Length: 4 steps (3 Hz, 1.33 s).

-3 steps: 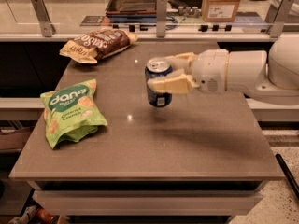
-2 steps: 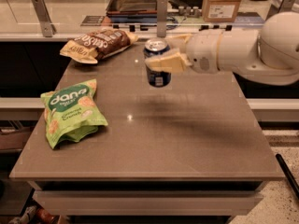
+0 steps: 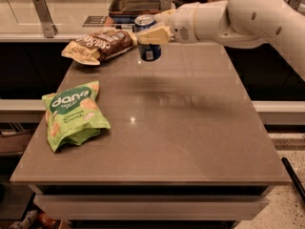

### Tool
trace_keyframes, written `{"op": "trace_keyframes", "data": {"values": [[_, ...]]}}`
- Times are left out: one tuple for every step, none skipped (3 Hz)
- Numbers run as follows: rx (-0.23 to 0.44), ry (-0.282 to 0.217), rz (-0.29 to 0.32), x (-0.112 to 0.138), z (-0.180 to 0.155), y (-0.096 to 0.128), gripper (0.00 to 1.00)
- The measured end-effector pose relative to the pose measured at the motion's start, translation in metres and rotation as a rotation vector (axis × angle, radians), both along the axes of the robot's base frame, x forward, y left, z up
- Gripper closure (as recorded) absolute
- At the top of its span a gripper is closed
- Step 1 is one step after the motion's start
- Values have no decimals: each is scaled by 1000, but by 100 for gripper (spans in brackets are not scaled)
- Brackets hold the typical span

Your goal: Move pepsi can near brown chip bag

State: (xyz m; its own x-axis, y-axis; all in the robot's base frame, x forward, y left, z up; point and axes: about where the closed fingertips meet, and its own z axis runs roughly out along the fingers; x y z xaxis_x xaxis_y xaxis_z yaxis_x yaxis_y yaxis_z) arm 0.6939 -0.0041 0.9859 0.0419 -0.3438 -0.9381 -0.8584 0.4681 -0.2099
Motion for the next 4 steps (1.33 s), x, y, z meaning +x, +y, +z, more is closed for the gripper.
{"op": "trace_keyframes", "data": {"values": [[33, 5, 20, 37, -13, 19, 100], [75, 17, 34, 54, -34, 36, 100], [127, 19, 54, 72, -56, 49, 100], [157, 28, 79, 91, -73, 61, 100]]}}
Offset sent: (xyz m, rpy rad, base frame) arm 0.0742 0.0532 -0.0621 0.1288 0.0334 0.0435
